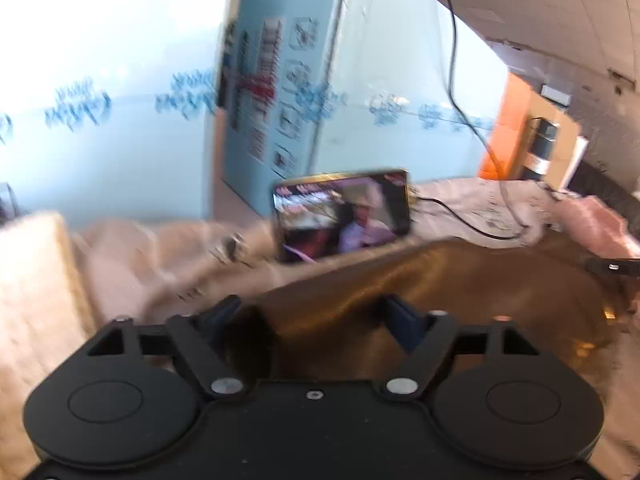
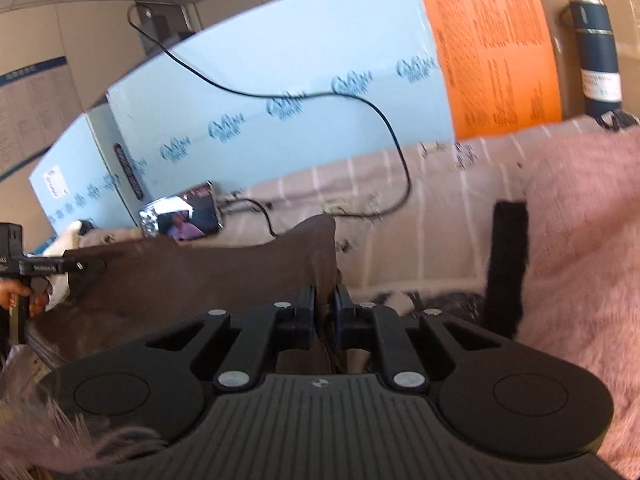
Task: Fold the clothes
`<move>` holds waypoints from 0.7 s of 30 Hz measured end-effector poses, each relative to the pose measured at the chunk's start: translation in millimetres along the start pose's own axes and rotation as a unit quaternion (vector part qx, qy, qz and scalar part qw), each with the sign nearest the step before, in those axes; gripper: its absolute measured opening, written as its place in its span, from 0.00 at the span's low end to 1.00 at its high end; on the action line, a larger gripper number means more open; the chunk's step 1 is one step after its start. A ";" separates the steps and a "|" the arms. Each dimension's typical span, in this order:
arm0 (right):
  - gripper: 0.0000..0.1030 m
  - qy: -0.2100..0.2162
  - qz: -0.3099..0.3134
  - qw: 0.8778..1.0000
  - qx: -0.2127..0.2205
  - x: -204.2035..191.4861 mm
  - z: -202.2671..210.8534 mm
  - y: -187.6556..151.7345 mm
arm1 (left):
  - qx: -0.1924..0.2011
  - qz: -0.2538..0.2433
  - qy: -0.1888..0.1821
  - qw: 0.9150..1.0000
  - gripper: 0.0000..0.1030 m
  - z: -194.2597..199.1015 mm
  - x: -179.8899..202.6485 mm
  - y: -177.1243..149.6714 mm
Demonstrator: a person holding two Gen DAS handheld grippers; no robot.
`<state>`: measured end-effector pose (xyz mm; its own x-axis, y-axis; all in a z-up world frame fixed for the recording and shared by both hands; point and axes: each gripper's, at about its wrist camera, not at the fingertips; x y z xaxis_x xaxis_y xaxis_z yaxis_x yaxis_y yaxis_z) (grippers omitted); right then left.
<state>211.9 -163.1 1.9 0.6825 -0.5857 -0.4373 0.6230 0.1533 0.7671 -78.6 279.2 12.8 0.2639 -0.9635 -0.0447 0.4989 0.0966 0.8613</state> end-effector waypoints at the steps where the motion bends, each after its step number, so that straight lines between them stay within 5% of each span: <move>1: 0.10 -0.004 0.001 1.000 0.000 0.4 -0.8 -0.8 | 0.003 -0.007 0.024 1.000 0.85 3.3 0.6 0.8; 6: 0.25 -0.032 -0.003 0.999 0.007 -2.5 -2.4 -2.2 | 0.019 -0.022 0.079 0.996 0.93 36.9 7.6 -2.4; 10: 0.62 -0.048 -0.053 0.996 0.060 -5.3 22.1 -4.7 | 0.042 -0.035 0.069 0.996 1.00 78.0 27.7 -17.1; 13: 0.83 -0.111 -0.084 0.982 0.126 -25.1 51.3 -17.8 | 0.049 -0.056 0.069 0.995 1.00 98.2 50.0 -28.5; 16: 0.85 -0.160 -0.107 0.965 0.179 -43.6 79.9 -37.8 | 0.027 -0.091 0.084 0.992 1.00 100.3 71.9 -47.5; 21: 0.86 -0.094 -0.181 0.972 0.116 -42.2 97.4 -59.4 | -0.025 -0.079 0.108 0.991 1.00 81.9 73.0 -69.8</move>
<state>108.8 -225.1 20.5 0.3391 -0.7063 -0.6215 0.6909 -0.2614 0.6741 -161.7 181.7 -9.1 0.3477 -0.8918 -0.2893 0.5868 -0.0337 0.8090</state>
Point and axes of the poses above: each gripper's, at about its wrist camera, not at the fingertips, and z roughly against the way its jaws point, x to its right, y to its top, and after that the axes turned 10 degrees about -z, right-handed
